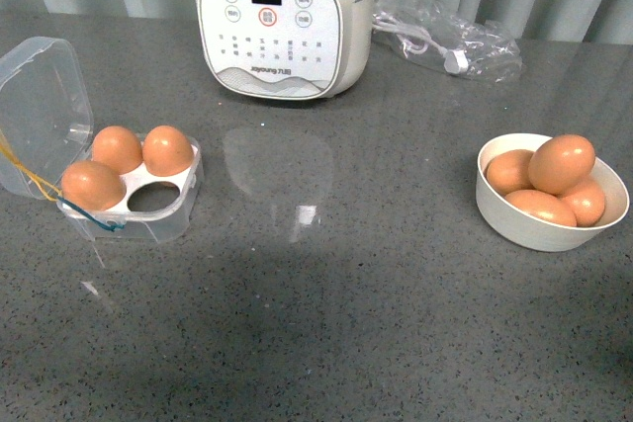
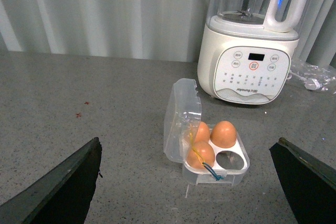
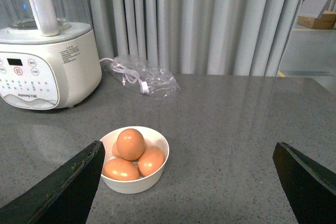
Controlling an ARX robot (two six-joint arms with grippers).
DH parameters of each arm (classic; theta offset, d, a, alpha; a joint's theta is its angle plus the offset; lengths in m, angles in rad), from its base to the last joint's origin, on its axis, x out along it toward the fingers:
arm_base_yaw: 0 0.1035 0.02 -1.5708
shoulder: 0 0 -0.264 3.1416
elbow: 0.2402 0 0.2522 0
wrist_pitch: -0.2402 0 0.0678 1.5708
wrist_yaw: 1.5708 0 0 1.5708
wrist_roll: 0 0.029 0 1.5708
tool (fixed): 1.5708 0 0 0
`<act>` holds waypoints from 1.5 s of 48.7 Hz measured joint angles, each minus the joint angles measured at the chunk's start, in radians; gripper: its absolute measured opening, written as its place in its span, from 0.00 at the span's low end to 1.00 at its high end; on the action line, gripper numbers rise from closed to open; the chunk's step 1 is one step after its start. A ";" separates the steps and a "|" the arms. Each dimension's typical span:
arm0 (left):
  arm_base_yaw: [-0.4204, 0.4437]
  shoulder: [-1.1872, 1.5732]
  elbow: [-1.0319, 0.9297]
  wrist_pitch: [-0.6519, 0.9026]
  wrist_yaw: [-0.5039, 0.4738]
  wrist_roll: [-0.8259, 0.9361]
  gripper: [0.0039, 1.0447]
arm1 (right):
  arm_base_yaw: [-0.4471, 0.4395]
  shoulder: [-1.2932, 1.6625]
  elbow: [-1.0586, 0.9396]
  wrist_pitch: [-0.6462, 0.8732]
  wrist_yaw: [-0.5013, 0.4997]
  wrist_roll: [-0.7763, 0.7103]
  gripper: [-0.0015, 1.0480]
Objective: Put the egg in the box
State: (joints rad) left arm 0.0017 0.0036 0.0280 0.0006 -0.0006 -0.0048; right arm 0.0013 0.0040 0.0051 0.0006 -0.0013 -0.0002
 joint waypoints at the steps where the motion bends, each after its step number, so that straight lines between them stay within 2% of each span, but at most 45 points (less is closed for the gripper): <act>1: 0.000 0.000 0.000 0.000 0.000 0.000 0.94 | 0.000 0.000 0.000 0.000 0.000 0.000 0.93; 4: 0.000 0.000 0.000 0.000 0.000 0.000 0.94 | 0.000 0.000 0.000 0.000 0.000 0.000 0.93; 7: 0.000 0.000 0.000 0.000 0.000 0.000 0.94 | 0.046 0.053 0.036 -0.084 0.132 -0.055 0.93; 9: 0.000 0.000 0.000 0.000 -0.002 0.000 0.94 | 0.095 0.172 0.090 -0.131 0.299 -0.116 0.93; 11: 0.000 0.000 0.000 0.000 0.000 0.000 0.94 | 0.116 0.300 0.147 -0.126 0.340 -0.151 0.93; 25: 0.000 0.000 0.000 0.000 0.000 0.000 0.94 | 0.080 0.985 0.545 -0.122 0.106 -0.184 0.93; 37: 0.000 0.000 0.000 0.000 0.000 0.000 0.94 | 0.084 1.362 0.778 -0.177 -0.017 -0.169 0.93; 47: 0.000 0.000 0.000 0.000 0.000 0.000 0.94 | 0.108 1.529 0.871 -0.158 -0.027 -0.148 0.93; 70: 0.000 0.000 0.000 0.000 0.000 0.000 0.94 | 0.164 1.683 0.888 -0.070 -0.008 -0.072 0.93; 73: 0.000 0.000 0.000 0.000 0.000 0.000 0.94 | 0.166 1.692 0.892 -0.070 0.002 -0.068 0.90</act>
State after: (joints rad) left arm 0.0017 0.0032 0.0280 0.0006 -0.0006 -0.0048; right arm 0.1669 1.6962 0.8970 -0.0692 0.0006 -0.0685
